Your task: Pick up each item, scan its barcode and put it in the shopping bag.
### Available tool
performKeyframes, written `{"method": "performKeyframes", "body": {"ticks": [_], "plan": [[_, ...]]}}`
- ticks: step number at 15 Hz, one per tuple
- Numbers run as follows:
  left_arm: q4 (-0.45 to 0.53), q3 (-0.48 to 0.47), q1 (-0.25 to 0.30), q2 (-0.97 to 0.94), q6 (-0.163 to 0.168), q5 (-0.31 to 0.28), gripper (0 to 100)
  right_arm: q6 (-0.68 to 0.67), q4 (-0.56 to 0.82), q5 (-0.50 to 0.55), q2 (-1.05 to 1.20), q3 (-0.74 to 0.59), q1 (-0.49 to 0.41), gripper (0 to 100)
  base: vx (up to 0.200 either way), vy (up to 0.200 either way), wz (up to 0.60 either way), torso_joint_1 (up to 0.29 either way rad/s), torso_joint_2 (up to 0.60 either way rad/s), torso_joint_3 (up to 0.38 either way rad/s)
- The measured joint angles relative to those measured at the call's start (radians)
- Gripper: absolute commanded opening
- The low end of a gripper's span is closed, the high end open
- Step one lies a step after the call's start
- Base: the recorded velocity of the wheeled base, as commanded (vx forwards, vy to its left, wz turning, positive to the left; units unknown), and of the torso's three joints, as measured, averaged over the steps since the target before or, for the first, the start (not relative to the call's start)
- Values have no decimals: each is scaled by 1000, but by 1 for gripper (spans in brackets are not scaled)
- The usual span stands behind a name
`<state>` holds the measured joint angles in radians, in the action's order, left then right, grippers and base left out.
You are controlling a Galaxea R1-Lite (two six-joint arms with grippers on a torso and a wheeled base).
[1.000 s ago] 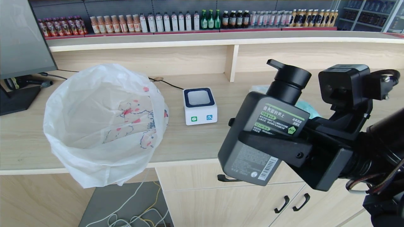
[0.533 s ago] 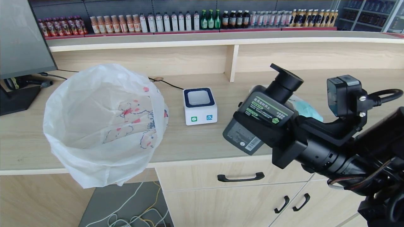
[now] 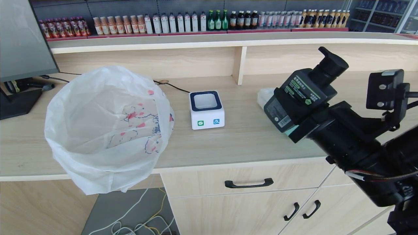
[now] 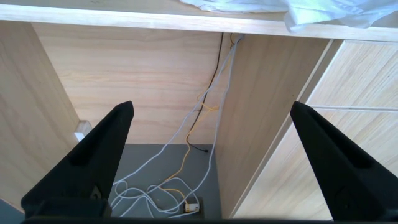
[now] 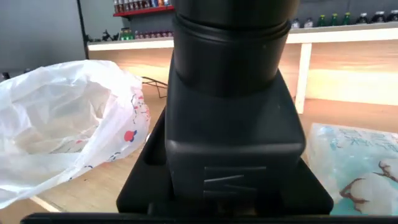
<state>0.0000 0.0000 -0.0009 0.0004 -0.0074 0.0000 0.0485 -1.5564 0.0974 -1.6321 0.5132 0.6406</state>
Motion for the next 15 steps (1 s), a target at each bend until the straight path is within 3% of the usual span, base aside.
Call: {"method": "performKeyframes", "body": {"ticks": [2, 8, 15], "plan": [[0, 0, -1, 0, 0, 0, 100, 54, -11, 86, 16, 0, -3, 0, 0, 0, 0, 0, 0, 0], [0, 0, 0, 0, 0, 0, 100, 107, -14, 99, 44, -21, -46, 0, 0, 0, 0, 0, 0, 0], [0, 0, 0, 0, -1, 0, 100, 140, -18, 208, 33, 1, -97, 0, 0, 200, 0, -2, 0, 2]]}}
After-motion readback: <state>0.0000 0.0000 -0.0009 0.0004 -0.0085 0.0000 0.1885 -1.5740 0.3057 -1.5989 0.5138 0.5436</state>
